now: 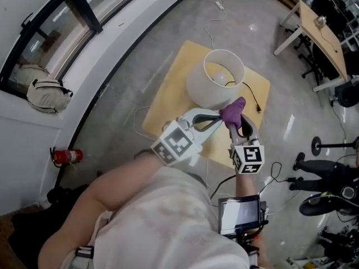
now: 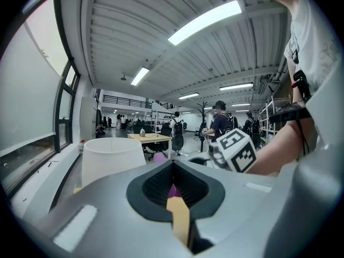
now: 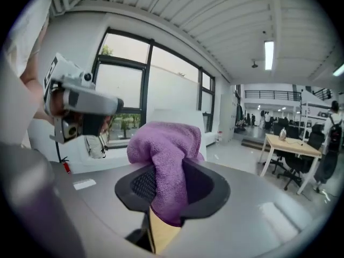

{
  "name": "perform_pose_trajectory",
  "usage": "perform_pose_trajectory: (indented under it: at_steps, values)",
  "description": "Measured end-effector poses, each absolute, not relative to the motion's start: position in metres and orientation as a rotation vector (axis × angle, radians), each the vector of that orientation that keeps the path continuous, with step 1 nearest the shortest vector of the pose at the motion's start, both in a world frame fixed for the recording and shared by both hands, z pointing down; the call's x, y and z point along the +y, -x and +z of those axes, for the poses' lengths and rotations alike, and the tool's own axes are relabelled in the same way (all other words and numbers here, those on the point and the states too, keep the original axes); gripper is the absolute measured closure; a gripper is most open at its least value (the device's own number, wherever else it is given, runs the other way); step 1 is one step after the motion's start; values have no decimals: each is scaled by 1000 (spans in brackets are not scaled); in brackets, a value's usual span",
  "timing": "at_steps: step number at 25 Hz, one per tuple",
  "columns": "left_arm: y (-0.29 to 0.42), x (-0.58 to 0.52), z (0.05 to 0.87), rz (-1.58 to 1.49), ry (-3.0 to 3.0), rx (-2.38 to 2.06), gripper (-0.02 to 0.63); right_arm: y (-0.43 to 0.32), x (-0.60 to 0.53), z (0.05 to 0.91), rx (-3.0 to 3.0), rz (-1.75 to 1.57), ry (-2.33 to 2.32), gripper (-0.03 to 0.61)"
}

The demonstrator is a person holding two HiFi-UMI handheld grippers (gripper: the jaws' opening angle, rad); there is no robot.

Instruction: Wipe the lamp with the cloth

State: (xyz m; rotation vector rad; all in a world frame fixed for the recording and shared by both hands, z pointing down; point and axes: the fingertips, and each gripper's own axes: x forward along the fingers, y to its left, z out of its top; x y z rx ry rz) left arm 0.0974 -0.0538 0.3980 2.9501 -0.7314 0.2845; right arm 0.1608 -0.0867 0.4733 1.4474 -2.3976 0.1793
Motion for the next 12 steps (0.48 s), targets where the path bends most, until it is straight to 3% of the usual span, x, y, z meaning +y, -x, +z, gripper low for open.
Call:
perform_pose_trajectory:
  at_steps: [6,12]
  values:
    - [-36,-65,412,296,-2897,-801,612,-92,-98,406,-2525,7,-1365,460]
    - [6,-98,417,254,-2863,-844,612,-61,-134,405,-2332,-191,-1404,459]
